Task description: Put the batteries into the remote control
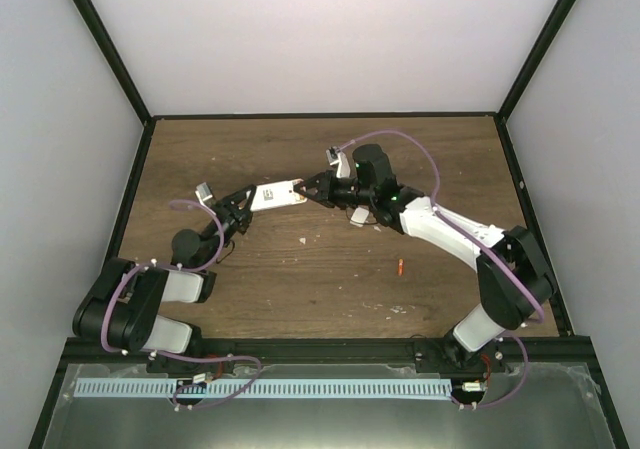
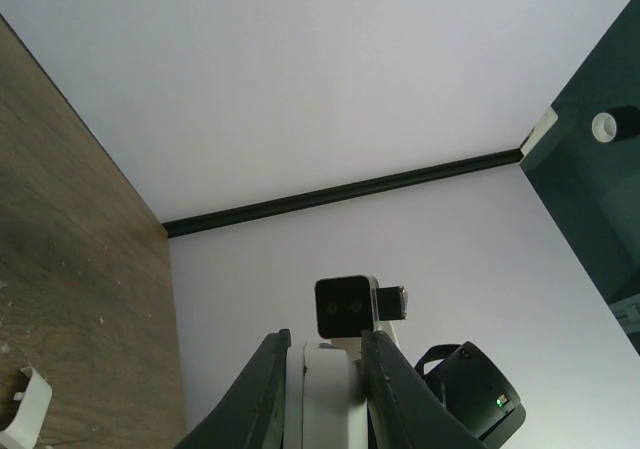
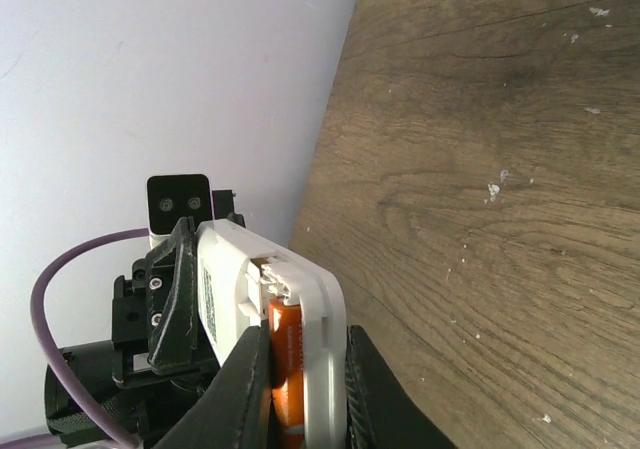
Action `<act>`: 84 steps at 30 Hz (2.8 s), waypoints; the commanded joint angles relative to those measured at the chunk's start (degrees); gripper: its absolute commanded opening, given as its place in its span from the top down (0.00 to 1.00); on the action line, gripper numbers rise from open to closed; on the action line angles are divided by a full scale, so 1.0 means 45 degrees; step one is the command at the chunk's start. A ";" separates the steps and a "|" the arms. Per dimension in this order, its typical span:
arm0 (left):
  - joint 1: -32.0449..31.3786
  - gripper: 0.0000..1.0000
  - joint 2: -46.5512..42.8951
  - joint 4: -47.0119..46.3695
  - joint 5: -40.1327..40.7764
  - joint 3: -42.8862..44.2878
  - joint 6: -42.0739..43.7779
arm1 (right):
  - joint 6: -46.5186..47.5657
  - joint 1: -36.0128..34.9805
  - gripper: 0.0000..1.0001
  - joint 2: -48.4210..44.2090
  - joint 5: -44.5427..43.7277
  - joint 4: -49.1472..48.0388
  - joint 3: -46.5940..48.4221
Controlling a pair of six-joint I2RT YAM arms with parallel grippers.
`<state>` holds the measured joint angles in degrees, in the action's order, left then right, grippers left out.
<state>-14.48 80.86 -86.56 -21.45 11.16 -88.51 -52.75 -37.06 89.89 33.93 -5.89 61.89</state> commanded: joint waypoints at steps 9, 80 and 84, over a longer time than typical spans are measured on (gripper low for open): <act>0.0041 1.00 -0.0137 -0.1174 0.0915 0.0426 0.0240 | 0.1390 -0.0507 0.95 -0.0550 -0.0197 0.1630 0.0031; 0.0418 1.00 -0.0919 0.0125 -0.0263 -0.0049 0.1498 | 0.2702 0.1707 0.62 -0.3132 -0.8462 0.9991 -0.5111; 0.0408 1.00 -0.0928 0.0133 -0.0251 -0.0037 0.1516 | 0.2888 0.1731 0.63 -0.2862 -0.8422 0.9746 -0.5200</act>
<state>-12.78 76.88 -84.23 -22.76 9.96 -82.26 -41.01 -29.69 75.96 -4.49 40.29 39.09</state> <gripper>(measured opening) 0.170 0.373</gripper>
